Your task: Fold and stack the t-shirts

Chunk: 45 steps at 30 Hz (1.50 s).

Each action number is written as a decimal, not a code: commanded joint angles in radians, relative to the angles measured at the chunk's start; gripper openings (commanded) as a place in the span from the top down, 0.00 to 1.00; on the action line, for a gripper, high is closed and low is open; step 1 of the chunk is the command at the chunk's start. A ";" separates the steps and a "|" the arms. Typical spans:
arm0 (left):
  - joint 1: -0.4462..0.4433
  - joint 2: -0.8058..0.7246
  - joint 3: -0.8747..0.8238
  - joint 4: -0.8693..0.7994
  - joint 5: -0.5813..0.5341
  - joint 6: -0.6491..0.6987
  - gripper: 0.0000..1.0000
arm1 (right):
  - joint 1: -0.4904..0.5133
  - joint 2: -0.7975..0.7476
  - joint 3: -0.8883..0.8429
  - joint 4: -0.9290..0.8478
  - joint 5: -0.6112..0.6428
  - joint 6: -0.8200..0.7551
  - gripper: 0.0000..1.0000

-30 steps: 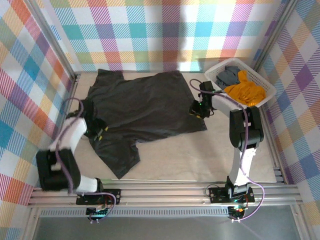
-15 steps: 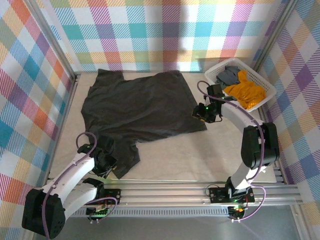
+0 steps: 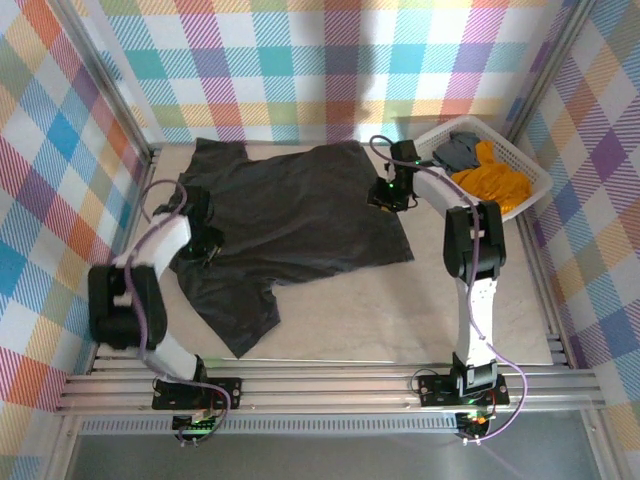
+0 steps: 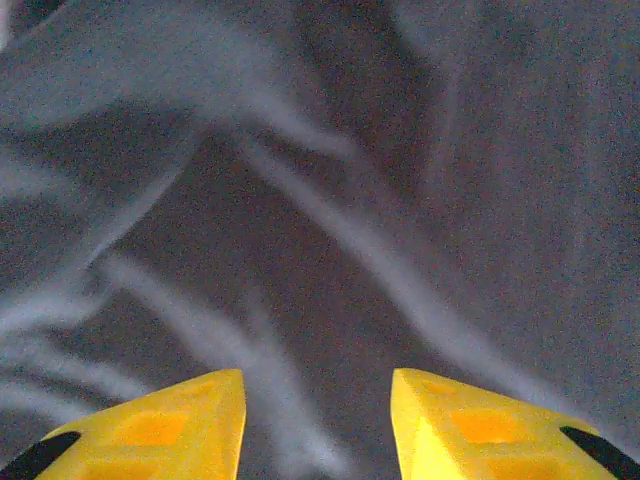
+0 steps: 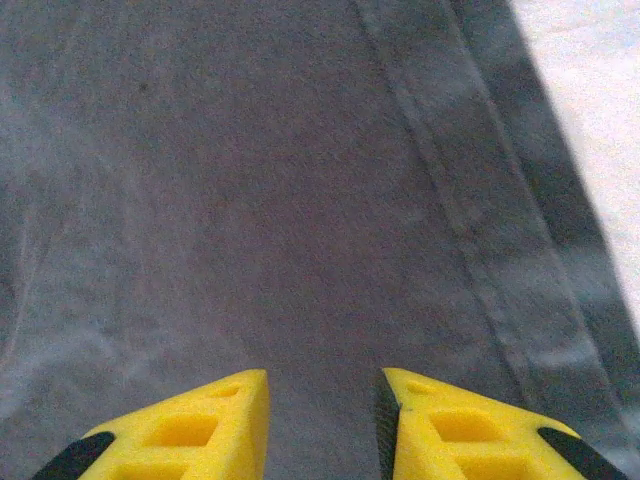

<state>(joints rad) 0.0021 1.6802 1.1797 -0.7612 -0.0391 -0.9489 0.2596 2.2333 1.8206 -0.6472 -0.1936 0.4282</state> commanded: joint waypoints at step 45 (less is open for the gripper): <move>-0.630 -0.536 -0.588 -0.149 -0.052 -0.187 0.59 | -0.077 -0.777 -0.756 -0.054 -0.045 0.117 0.54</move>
<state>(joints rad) -0.5934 1.1770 0.6121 -0.8848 -0.0692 -1.0206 0.1780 1.5146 1.1240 -0.6991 -0.1856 0.5079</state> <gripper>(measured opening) 0.403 0.455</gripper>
